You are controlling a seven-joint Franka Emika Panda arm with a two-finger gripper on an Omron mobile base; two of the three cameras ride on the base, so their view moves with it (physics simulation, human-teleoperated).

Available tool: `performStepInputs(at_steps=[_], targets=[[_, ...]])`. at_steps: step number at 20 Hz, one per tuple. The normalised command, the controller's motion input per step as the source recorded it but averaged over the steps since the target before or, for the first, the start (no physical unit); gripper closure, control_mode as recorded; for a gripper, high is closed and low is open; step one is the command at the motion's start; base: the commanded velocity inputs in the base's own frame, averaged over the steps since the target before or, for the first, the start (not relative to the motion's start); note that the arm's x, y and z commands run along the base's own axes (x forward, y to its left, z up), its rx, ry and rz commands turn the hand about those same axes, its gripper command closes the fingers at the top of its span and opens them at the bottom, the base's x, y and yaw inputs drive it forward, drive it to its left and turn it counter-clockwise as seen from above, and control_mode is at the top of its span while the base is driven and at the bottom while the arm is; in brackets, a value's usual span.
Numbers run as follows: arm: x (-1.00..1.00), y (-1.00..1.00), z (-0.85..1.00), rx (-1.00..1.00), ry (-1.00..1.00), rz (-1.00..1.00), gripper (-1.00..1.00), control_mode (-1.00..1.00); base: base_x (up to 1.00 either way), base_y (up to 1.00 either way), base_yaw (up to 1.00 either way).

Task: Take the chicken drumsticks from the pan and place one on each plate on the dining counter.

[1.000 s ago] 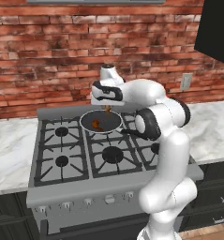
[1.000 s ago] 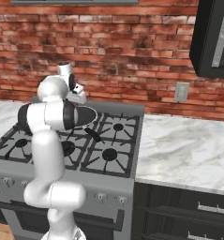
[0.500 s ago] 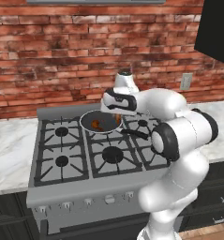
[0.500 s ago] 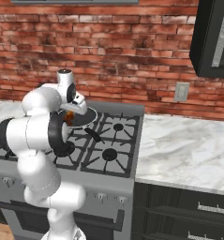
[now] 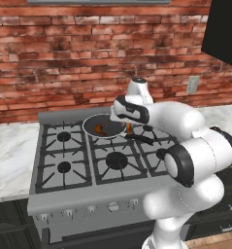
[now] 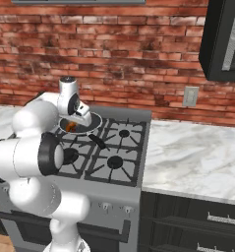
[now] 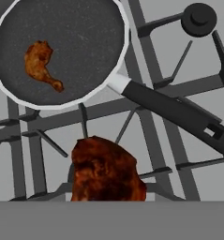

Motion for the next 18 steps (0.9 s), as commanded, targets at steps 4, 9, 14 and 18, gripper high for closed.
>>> performStepInputs(at_steps=[4, 9, 14, 18], targets=[[0.00, 0.00, 0.00, 0.00, 0.00, 0.00, 1.00, -1.00, 0.00, 0.00, 0.00], [0.00, 0.00, 0.00, 0.00, 0.00, 0.00, 1.00, 1.00, -0.46, 0.00, 0.03], [0.00, 0.00, 0.00, 0.00, 0.00, 0.00, 1.00, 1.00, -0.68, -0.05, 0.67], [0.00, 0.00, 0.00, 0.00, 0.00, 0.00, 1.00, 1.00, -0.26, -0.02, 1.00]])
